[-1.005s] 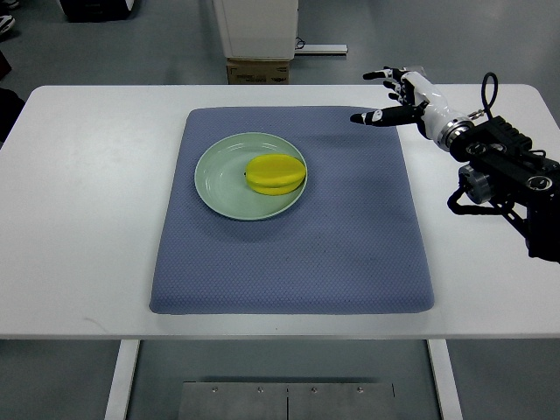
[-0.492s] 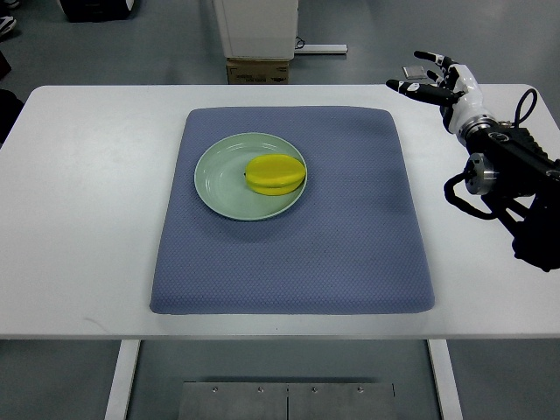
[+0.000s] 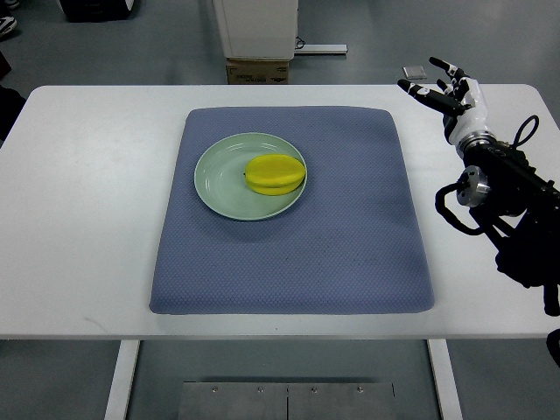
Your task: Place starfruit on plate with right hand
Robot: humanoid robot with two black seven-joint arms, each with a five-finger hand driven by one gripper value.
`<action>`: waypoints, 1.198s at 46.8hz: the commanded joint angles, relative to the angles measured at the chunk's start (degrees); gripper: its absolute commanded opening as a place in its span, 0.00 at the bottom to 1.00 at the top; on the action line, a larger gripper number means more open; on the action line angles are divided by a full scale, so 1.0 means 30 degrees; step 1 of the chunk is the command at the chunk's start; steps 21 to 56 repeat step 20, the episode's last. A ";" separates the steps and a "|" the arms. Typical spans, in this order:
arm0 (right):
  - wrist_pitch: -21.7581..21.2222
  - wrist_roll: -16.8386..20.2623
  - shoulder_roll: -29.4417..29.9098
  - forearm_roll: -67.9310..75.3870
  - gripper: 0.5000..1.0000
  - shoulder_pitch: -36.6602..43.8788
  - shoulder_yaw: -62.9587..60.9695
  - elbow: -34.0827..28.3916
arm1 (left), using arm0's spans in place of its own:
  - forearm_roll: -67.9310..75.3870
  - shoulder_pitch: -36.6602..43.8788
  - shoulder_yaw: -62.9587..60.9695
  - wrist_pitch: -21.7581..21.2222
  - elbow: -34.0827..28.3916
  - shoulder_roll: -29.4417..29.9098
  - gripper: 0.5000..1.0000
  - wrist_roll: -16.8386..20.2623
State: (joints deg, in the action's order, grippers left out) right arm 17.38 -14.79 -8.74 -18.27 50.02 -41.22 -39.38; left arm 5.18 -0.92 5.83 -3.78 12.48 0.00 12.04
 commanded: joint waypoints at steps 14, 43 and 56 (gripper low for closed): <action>-0.0022 -0.0110 0.0276 -0.0032 1.00 -0.0793 0.0848 -0.0146 | 0.0000 -0.0014 0.0019 0.0000 0.0001 0.0000 1.00 0.0001; -0.0022 -0.0198 0.0363 -0.0032 1.00 -0.0910 0.0907 -0.0205 | 0.0000 0.0015 -0.0010 0.0000 0.0001 0.0000 1.00 0.0001; -0.0022 -0.0198 0.0363 -0.0032 1.00 -0.0910 0.0907 -0.0205 | 0.0000 0.0015 -0.0010 0.0000 0.0001 0.0000 1.00 0.0001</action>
